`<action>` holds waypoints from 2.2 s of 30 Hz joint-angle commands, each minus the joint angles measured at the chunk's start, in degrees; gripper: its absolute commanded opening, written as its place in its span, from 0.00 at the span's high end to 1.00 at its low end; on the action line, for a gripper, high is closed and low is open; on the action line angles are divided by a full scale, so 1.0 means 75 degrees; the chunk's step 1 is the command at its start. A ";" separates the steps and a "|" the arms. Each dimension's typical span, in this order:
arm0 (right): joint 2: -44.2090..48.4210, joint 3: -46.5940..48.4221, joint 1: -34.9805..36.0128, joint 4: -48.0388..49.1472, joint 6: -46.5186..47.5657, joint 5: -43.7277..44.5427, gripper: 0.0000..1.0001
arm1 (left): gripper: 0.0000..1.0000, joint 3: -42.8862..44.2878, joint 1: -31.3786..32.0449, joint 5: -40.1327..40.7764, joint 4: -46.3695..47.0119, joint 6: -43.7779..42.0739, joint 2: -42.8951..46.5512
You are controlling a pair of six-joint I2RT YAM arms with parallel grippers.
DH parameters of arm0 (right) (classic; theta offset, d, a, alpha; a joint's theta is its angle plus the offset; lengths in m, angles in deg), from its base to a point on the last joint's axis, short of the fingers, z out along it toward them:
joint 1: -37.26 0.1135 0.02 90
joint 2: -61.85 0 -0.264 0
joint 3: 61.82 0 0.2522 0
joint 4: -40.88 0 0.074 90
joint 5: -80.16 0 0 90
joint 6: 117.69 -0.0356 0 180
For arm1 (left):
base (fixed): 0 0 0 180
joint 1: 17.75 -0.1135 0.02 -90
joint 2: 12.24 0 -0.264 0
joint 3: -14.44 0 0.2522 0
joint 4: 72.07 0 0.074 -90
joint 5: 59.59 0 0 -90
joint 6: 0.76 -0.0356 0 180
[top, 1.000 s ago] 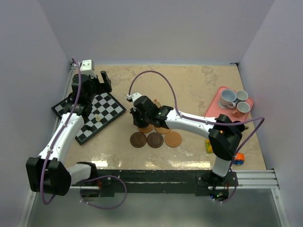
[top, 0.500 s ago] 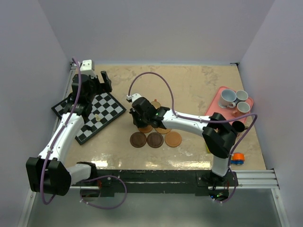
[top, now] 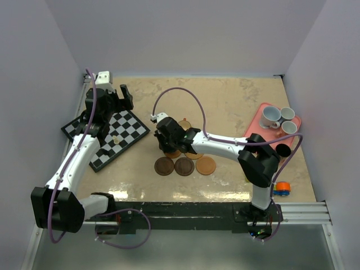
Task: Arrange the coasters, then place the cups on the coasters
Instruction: Place the cup on the coaster.
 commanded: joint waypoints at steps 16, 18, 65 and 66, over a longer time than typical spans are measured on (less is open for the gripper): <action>-0.0171 -0.0024 0.0015 0.0502 -0.0051 0.0457 1.00 | 0.01 0.0202 -0.0014 -0.0143 0.0330 0.0149 -0.0032; -0.0194 -0.0024 -0.0009 0.0513 -0.0039 0.0481 1.00 | 0.01 0.0202 -0.0014 -0.0131 0.0330 0.0149 -0.0020; -0.0510 0.0129 -0.0102 0.0080 -0.0039 0.0774 0.80 | 0.01 0.0202 -0.0014 -0.0143 0.0330 0.0138 -0.0067; -0.0510 0.0152 -0.0102 0.0068 -0.0039 0.0786 0.78 | 0.01 0.0202 -0.0014 -0.0154 0.0330 0.0138 -0.0079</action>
